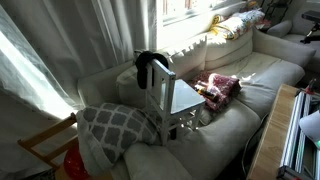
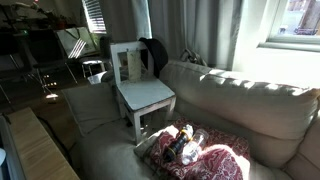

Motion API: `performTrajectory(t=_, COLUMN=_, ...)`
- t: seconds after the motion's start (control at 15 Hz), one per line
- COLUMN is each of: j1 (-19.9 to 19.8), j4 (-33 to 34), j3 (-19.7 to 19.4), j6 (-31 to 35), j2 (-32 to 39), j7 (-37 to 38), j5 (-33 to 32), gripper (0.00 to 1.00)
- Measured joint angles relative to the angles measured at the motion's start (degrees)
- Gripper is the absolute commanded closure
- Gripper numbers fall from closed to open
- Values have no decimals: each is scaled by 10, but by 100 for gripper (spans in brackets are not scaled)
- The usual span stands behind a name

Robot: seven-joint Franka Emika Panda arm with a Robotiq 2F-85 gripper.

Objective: Put the hat on the chair upside down

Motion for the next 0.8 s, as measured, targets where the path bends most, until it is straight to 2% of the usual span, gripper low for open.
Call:
performTrajectory(t=0.33, j1=0, j4=10, j3=4, j6=170, j2=112, j7=102, j5=78, gripper=0)
performTrajectory(t=0.53, j1=1, j4=12, j3=12, j6=278, j2=173, j7=168, j5=89, gripper=0)
performTrajectory(t=0.8, j1=3, j4=16, j3=17, j6=296, j2=193, j7=189, j5=89, gripper=0)
